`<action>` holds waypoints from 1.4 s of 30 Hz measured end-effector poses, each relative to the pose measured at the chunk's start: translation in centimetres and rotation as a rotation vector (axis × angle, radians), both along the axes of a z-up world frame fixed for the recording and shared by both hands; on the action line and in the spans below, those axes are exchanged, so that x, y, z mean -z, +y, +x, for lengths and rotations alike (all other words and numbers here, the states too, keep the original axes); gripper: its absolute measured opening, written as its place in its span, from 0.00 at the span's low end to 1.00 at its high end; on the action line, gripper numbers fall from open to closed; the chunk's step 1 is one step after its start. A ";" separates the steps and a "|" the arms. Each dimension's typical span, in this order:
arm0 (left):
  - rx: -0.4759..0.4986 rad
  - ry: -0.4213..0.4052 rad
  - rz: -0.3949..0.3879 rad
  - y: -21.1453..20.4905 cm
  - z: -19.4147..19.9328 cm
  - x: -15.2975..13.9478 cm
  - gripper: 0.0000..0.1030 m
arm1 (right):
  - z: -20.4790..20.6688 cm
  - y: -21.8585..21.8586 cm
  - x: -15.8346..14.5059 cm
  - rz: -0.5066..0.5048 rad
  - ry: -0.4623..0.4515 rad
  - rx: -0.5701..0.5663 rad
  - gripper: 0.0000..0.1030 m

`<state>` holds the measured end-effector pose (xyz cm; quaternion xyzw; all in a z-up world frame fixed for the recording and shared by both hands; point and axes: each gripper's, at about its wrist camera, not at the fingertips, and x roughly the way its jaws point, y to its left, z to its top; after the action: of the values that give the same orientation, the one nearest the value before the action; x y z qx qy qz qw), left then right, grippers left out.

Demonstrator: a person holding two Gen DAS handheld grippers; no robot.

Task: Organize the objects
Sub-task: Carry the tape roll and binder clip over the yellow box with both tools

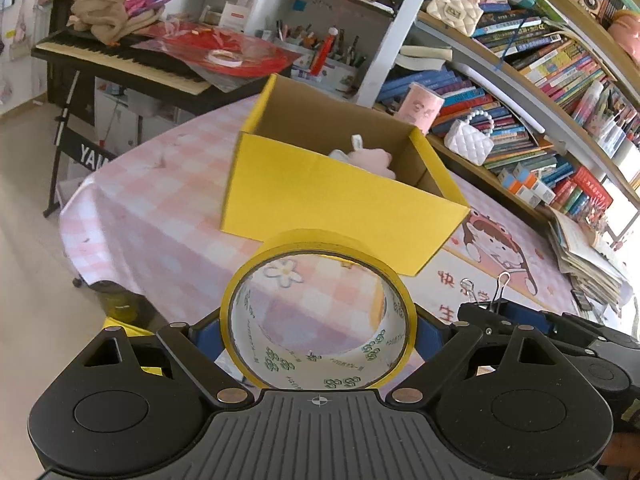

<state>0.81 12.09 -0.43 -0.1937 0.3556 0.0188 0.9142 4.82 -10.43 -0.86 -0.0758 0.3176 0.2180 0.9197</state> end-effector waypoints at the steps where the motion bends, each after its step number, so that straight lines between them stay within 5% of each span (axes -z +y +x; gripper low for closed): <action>1: -0.001 -0.002 0.001 0.4 -0.2 0.0 0.88 | -0.3 0.4 0.0 0.002 0.000 -0.003 0.37; 24: 0.051 -0.099 0.064 3.9 -1.1 -2.0 0.88 | -2.5 5.7 -1.0 -0.004 -0.029 -0.012 0.37; 42: 0.003 -0.241 0.146 2.0 9.2 -6.4 0.88 | 9.7 6.9 -5.2 0.039 -0.187 -0.082 0.37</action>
<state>9.99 14.08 5.99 -0.1268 0.2413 0.0198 0.9619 14.52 -3.52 4.35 -0.0907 0.2227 0.2536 0.9369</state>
